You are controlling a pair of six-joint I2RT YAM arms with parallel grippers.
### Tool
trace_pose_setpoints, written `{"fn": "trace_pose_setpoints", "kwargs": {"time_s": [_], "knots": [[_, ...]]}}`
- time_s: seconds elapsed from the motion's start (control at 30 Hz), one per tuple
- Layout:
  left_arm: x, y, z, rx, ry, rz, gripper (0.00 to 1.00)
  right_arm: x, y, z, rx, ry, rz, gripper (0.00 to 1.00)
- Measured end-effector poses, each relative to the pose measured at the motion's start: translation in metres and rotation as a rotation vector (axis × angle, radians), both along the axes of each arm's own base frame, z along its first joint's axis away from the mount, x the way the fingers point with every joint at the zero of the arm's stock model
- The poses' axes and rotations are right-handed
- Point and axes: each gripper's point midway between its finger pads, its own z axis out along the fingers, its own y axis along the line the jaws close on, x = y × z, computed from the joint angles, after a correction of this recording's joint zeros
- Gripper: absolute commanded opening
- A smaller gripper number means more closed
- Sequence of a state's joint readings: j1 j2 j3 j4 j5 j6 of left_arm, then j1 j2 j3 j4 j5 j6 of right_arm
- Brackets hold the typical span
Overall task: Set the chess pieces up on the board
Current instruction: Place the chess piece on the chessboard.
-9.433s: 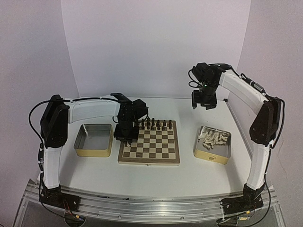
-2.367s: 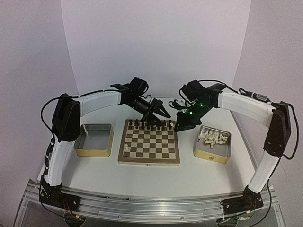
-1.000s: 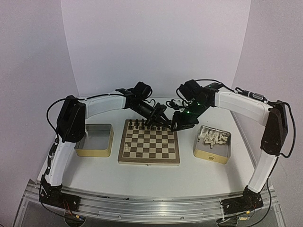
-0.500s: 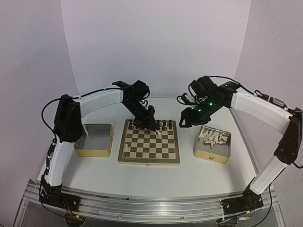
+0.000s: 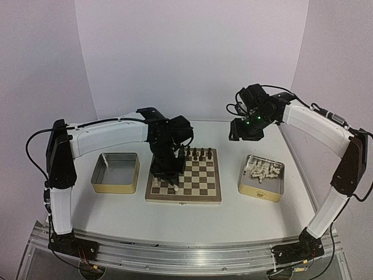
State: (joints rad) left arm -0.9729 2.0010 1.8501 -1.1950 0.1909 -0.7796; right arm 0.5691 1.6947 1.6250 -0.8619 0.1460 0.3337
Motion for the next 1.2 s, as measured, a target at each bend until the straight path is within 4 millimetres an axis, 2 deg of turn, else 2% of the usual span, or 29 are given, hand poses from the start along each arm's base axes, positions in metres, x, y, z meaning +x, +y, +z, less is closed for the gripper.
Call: {"fn": "trace_pose_setpoints", "kwargs": {"time_s": [0.13,0.33,0.7,0.93,1.2], "knots": [[0.001,0.027,-0.024,0.123,-0.021,0.051,0.0,0.004,0.004,-0.002,0.0,0.002,-0.005,0.56],[0.008,0.059,-0.042,0.21,-0.077,0.133,0.0,0.005,0.003,-0.003,-0.005,0.003,-0.009,0.55],[0.031,0.054,-0.043,0.187,-0.192,0.186,0.0,0.009,0.006,-0.005,-0.007,0.006,-0.009,0.55],[0.027,0.068,-0.064,0.237,-0.183,0.187,0.0,0.013,0.009,-0.009,-0.01,0.01,-0.007,0.55],[0.025,0.08,-0.075,0.267,-0.183,0.188,0.0,0.017,0.012,-0.015,-0.014,0.023,-0.005,0.55]]}}
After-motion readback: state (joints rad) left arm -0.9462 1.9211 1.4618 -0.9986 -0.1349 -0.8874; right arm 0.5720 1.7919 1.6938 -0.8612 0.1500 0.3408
